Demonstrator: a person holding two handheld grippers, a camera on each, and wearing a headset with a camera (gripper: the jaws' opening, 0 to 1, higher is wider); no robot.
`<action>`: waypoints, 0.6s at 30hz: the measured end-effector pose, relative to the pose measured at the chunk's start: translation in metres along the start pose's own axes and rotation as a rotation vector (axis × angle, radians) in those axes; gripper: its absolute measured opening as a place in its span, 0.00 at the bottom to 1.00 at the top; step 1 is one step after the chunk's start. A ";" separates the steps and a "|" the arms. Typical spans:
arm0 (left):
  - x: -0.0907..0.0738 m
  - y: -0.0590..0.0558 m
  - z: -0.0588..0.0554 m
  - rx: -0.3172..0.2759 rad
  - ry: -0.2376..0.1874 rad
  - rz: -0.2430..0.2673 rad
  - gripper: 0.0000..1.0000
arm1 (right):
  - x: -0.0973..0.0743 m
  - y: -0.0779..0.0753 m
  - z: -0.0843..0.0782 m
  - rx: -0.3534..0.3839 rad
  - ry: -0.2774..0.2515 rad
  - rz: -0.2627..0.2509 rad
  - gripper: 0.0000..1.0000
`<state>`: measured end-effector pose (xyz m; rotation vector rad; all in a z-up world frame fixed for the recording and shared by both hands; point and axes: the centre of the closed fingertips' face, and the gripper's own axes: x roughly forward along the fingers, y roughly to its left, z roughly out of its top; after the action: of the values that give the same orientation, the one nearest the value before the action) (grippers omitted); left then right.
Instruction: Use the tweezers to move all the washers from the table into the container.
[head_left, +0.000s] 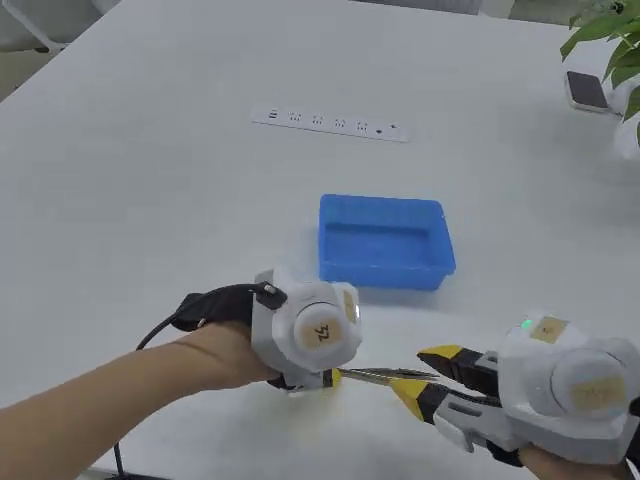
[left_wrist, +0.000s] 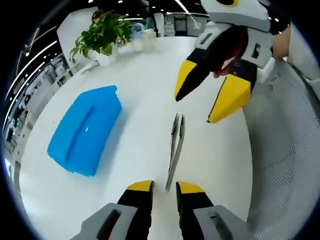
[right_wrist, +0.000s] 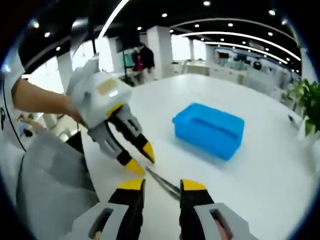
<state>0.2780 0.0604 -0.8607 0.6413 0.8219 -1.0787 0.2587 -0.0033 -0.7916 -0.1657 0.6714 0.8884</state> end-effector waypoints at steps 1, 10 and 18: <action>-0.002 0.000 -0.002 -0.016 0.001 0.002 0.20 | -0.004 -0.001 0.000 0.014 -0.009 -0.010 0.26; -0.055 0.002 0.010 -0.355 -0.175 0.141 0.40 | -0.032 -0.028 -0.005 0.084 -0.032 -0.114 0.36; -0.105 0.005 0.010 -0.512 -0.265 0.301 0.66 | -0.035 -0.036 0.006 0.124 -0.068 -0.160 0.46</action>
<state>0.2603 0.1069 -0.7676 0.1731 0.7043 -0.6245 0.2735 -0.0468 -0.7701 -0.0763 0.6388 0.6941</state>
